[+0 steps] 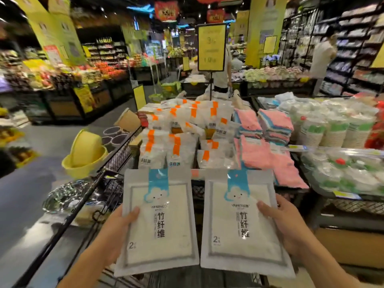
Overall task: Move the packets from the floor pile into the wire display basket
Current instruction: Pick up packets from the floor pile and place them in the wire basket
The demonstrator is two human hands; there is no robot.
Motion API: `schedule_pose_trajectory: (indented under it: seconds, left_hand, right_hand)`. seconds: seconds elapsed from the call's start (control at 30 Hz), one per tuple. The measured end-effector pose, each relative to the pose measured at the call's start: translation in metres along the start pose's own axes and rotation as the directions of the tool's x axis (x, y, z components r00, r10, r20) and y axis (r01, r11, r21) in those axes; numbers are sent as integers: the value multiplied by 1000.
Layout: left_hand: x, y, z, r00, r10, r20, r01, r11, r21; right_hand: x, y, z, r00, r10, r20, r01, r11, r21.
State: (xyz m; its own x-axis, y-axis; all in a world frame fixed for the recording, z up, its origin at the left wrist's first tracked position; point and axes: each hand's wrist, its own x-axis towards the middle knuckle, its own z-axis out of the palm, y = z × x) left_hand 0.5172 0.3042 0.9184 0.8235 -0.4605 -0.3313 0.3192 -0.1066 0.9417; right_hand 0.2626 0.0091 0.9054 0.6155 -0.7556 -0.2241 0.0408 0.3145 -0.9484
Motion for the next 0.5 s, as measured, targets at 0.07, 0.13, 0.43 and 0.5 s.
schedule_pose_trajectory:
  seconds: [0.07,0.13,0.43,0.5]
  left_hand:
    - [16,-5,-11,1000,-7,-4,7,1000,-3]
    - [39,-11,-22,999,-33,2,33,999,-6]
    - [175,-66,-66,975,-211,69,211,977,9]
    - [195,-82,-71,966,-248,77,247,969,20]
  right_hand:
    - [13,12,15,1000,14,3,-14,1000,-26]
    - [25,25,30,1000,28,-5,-29,998,-48]
    - [88,92,78,978,149,-150,-165,981,-104]
    - [101,111,82,967,177,-185,-201,972,-122]
